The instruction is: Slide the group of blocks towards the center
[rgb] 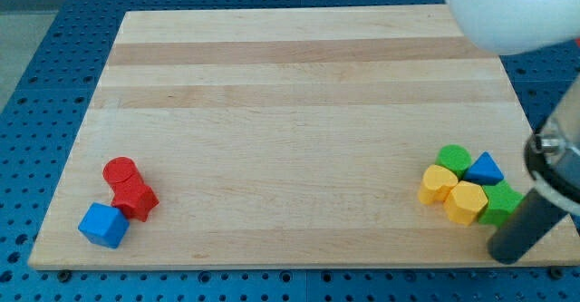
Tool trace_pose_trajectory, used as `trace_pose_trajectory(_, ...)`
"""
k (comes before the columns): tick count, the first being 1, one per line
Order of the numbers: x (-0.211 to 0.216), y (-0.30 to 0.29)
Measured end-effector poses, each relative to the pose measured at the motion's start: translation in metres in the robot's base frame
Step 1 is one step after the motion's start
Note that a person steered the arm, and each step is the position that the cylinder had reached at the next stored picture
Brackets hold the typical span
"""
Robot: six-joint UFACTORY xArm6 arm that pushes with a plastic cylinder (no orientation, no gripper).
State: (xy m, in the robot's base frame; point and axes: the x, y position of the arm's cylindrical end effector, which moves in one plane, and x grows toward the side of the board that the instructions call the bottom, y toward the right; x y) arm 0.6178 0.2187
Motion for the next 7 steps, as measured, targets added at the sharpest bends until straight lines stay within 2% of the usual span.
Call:
trace_pose_trajectory(1,-0.002,0.022)
trace_pose_trajectory(3,-0.035,0.027)
trace_pose_trajectory(7,-0.055,-0.056)
